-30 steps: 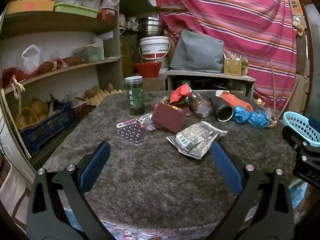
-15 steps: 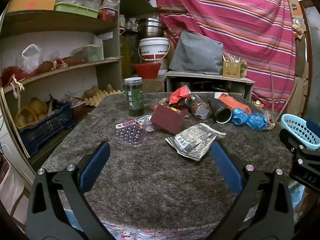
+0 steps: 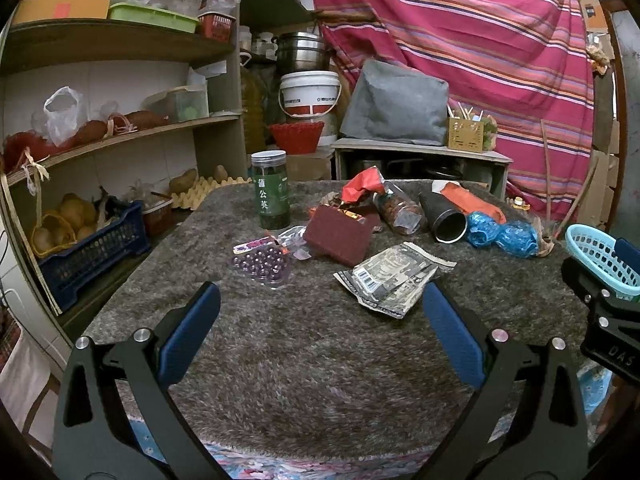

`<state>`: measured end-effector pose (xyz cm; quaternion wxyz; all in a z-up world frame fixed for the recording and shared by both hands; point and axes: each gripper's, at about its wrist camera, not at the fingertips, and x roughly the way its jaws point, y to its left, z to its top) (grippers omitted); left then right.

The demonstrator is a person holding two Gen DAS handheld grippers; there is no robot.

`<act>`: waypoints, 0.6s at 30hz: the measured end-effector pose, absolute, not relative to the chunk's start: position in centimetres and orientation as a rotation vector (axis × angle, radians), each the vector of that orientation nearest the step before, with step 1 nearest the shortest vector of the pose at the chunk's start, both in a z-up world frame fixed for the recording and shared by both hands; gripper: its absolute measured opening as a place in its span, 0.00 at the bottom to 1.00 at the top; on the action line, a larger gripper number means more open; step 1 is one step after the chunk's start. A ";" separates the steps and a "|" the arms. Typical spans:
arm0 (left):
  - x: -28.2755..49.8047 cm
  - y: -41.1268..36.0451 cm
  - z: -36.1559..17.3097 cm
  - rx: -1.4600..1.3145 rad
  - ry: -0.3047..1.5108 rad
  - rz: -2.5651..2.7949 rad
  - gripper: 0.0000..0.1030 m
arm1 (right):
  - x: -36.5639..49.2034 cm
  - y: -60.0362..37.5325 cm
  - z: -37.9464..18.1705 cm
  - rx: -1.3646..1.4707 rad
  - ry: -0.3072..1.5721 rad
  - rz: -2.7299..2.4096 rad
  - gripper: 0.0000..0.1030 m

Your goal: Collect trash

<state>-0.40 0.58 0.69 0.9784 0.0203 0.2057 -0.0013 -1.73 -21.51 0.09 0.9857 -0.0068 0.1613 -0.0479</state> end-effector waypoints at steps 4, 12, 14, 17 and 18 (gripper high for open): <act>-0.2 0.1 0.4 0.042 0.415 -0.002 0.95 | -1.7 -21.6 0.0 -0.012 0.324 -0.094 0.96; -0.2 0.0 0.4 0.043 0.416 -0.002 0.95 | -1.7 -21.6 0.0 -0.011 0.323 -0.095 0.96; -0.2 0.0 0.3 0.044 0.415 -0.002 0.95 | -1.6 -21.6 -0.1 -0.013 0.323 -0.097 0.96; -0.2 0.0 0.1 0.046 0.416 -0.002 0.95 | -1.6 -21.6 -0.1 -0.012 0.325 -0.096 0.96; -0.2 0.0 0.4 0.043 0.417 -0.002 0.95 | -1.6 -21.6 -0.1 -0.013 0.325 -0.097 0.96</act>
